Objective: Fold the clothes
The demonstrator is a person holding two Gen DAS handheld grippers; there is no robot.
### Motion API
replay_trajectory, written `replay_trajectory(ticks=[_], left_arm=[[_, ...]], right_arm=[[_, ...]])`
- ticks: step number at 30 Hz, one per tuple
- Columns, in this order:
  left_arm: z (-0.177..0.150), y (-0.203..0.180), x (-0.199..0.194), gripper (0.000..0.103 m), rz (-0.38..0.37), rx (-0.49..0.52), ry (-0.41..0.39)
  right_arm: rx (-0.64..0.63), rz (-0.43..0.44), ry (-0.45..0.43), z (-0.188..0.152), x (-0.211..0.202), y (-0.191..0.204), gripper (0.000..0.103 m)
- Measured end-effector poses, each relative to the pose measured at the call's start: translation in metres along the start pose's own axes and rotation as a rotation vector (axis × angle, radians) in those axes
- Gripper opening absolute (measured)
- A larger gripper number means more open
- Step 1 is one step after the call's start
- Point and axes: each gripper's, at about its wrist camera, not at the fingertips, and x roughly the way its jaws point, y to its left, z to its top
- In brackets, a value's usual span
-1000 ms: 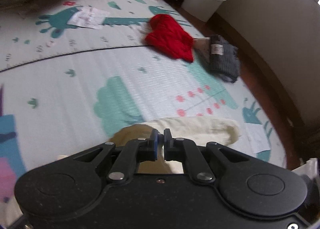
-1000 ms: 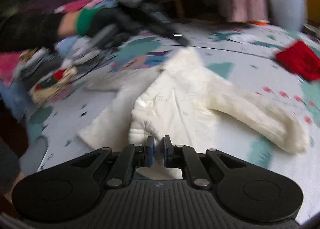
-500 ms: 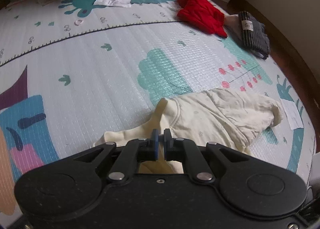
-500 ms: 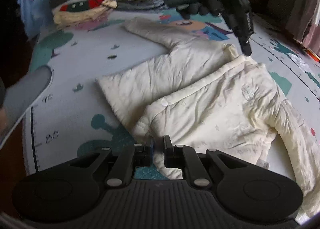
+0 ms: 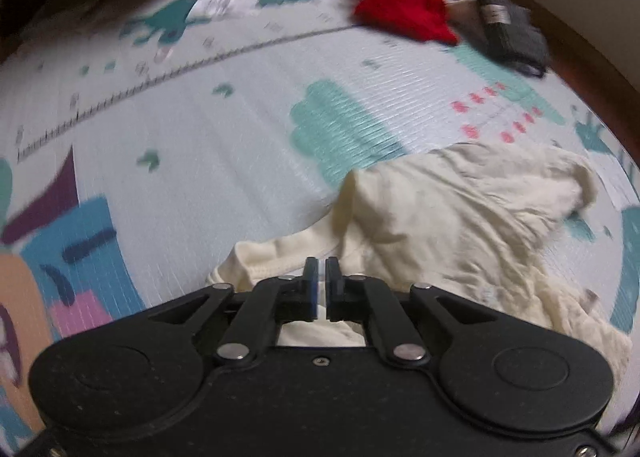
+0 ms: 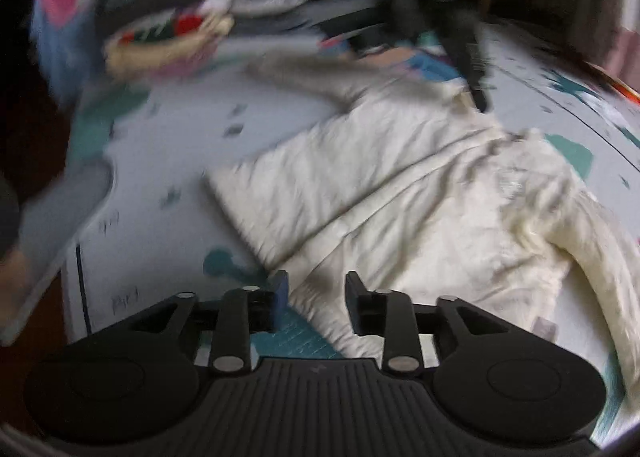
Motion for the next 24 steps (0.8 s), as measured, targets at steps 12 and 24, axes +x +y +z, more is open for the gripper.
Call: replay_trajectory(ticks=[12,24], left_arm=[[-0.094,-0.118,-0.014,0.005,-0.268,0.331,0.088],[-0.105,-0.108,-0.016,0.007,-0.261,0.193,0.078]], right_arm=[[1.025,-0.488,-0.199,-0.082,-0.074,-0.198,0.049],[1.039,-0.366,-0.217,-0.088,-0.064,-0.291,0.012]])
